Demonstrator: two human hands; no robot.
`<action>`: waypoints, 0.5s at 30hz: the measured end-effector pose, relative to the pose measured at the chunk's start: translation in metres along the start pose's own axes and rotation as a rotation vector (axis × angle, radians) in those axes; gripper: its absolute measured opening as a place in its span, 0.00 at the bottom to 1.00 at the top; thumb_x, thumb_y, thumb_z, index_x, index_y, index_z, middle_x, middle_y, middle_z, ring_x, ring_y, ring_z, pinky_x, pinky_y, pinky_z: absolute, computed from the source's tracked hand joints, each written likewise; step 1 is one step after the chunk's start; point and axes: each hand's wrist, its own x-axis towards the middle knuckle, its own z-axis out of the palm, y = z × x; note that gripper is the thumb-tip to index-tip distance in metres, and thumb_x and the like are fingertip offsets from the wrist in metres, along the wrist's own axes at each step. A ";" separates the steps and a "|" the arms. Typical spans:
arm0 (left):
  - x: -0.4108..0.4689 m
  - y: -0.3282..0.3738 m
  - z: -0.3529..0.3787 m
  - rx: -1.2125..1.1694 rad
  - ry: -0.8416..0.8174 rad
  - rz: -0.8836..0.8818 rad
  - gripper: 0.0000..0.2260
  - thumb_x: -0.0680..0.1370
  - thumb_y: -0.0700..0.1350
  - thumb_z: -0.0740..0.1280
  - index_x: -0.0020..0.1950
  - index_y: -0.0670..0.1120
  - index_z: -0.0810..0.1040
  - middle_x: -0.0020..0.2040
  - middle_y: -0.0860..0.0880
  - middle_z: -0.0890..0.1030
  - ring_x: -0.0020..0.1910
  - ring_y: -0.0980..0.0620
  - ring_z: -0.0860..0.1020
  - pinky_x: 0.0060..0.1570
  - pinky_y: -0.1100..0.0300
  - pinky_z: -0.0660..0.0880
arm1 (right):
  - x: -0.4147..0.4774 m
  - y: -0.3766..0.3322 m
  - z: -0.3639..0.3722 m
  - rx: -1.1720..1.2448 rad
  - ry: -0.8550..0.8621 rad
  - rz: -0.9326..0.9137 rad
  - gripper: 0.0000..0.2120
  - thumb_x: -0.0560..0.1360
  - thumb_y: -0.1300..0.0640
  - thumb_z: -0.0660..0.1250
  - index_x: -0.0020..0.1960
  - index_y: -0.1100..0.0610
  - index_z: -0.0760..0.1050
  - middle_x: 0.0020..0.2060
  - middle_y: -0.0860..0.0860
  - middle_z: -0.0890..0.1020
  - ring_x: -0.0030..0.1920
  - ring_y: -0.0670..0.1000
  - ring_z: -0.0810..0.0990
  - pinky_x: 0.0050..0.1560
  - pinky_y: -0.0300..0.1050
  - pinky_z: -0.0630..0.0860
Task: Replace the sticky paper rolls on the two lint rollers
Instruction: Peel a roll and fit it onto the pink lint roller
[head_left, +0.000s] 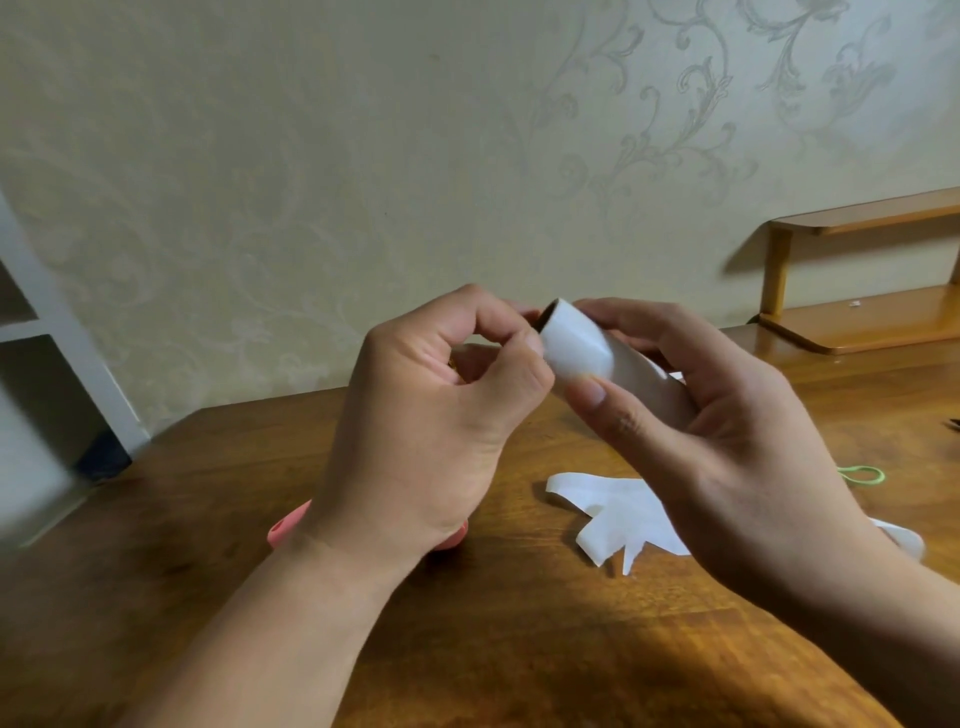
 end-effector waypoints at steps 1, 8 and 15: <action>-0.001 0.000 0.001 0.002 0.012 0.013 0.10 0.79 0.51 0.72 0.48 0.44 0.86 0.51 0.45 0.89 0.49 0.39 0.87 0.49 0.35 0.86 | 0.000 0.000 0.000 0.000 -0.001 0.001 0.19 0.80 0.42 0.73 0.70 0.39 0.79 0.62 0.43 0.85 0.63 0.46 0.85 0.58 0.52 0.85; -0.005 -0.002 0.004 0.091 0.123 0.012 0.08 0.82 0.44 0.69 0.52 0.45 0.88 0.49 0.51 0.90 0.49 0.45 0.89 0.47 0.40 0.87 | -0.002 0.000 0.005 0.066 -0.006 0.000 0.17 0.82 0.42 0.71 0.70 0.39 0.79 0.62 0.42 0.85 0.62 0.46 0.85 0.55 0.45 0.86; -0.006 0.006 0.007 0.107 0.053 0.076 0.07 0.84 0.50 0.69 0.55 0.50 0.86 0.54 0.54 0.89 0.53 0.46 0.88 0.50 0.44 0.88 | 0.002 -0.001 0.002 0.199 0.005 0.002 0.18 0.81 0.40 0.71 0.70 0.39 0.79 0.60 0.36 0.87 0.61 0.41 0.87 0.57 0.33 0.81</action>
